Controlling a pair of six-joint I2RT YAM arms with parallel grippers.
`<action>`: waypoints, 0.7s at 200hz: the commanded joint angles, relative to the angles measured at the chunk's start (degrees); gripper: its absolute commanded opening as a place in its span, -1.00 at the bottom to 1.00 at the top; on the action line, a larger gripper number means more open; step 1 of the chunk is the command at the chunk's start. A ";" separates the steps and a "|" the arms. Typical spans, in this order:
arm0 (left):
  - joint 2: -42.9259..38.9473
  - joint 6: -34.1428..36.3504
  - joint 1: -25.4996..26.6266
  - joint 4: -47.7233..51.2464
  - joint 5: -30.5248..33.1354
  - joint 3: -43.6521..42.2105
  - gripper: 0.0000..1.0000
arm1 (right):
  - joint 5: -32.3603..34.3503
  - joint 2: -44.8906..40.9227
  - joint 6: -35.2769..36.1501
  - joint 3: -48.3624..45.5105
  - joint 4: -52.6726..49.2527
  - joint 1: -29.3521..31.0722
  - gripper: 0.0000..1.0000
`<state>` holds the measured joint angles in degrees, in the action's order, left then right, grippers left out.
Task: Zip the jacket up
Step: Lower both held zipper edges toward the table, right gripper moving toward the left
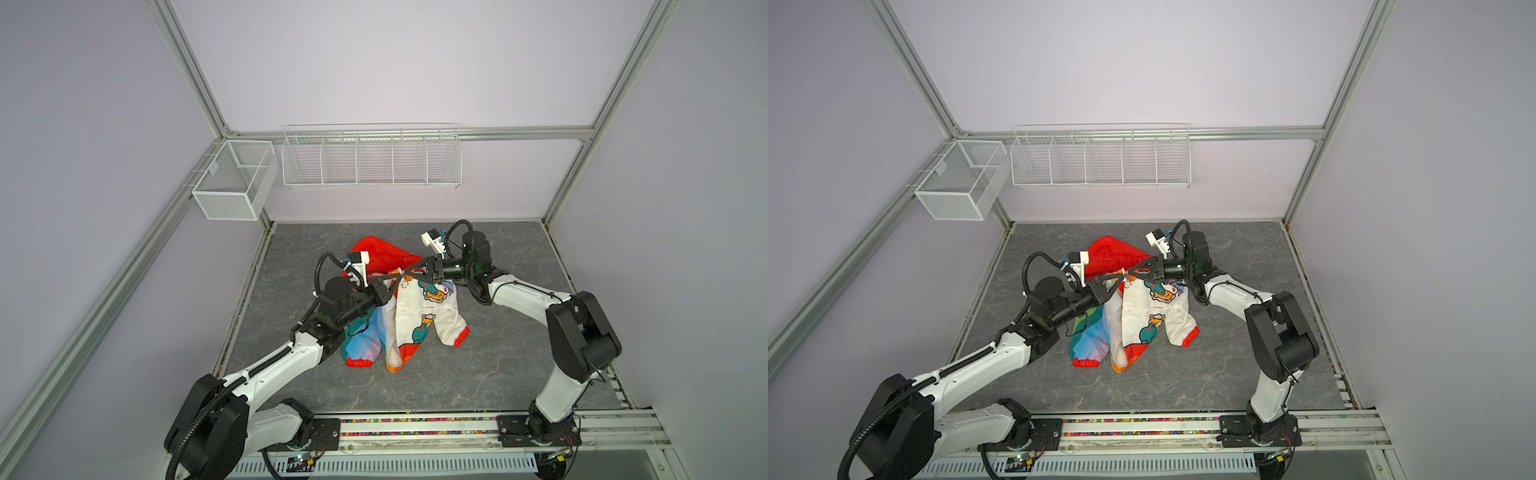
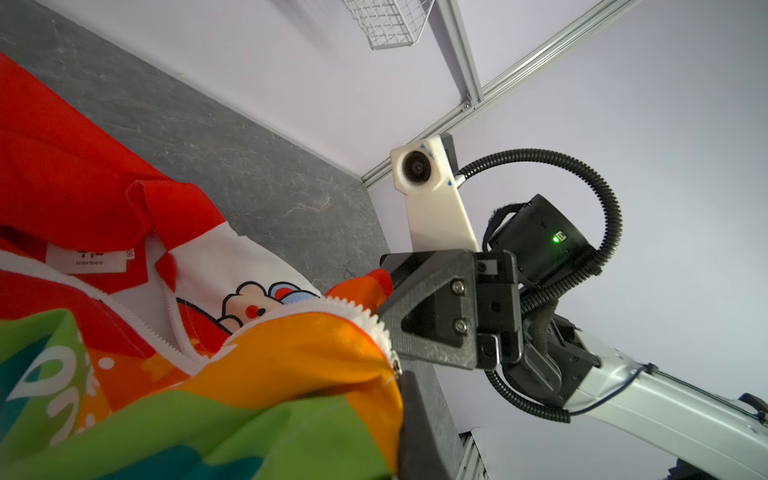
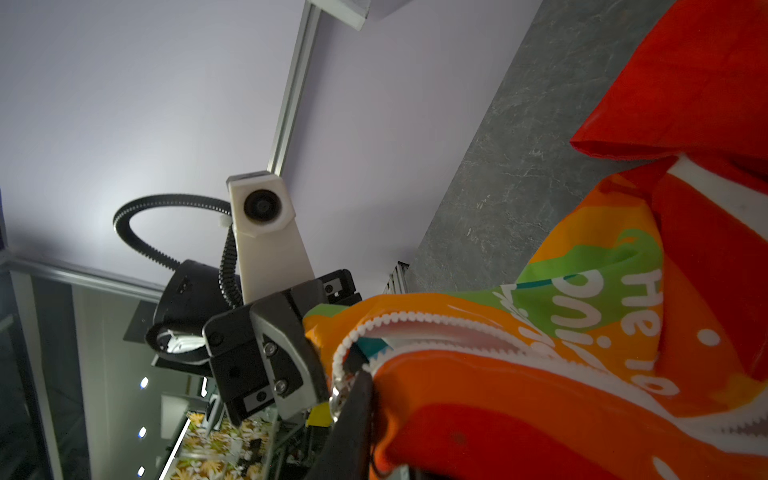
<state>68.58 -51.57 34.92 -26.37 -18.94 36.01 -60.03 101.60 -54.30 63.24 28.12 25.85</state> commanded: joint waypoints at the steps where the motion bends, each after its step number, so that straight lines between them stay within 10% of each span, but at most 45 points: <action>1: 0.10 -2.83 -0.93 3.90 -2.91 2.96 -1.00 | 1.36 0.08 0.29 -1.93 0.38 -1.14 -0.34; 58: -0.90 -4.47 -2.31 6.44 -4.87 3.63 -1.00 | 5.77 -6.33 10.93 -4.09 -16.46 -1.87 0.12; 140: -0.81 -6.08 -2.31 2.73 -3.91 1.82 -1.00 | 16.78 -19.71 9.23 -9.97 -28.26 2.19 0.13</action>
<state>68.53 -55.99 32.93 -20.80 -22.96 37.82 -47.62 85.34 -44.03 55.16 4.10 25.21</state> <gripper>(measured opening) 0.047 0.567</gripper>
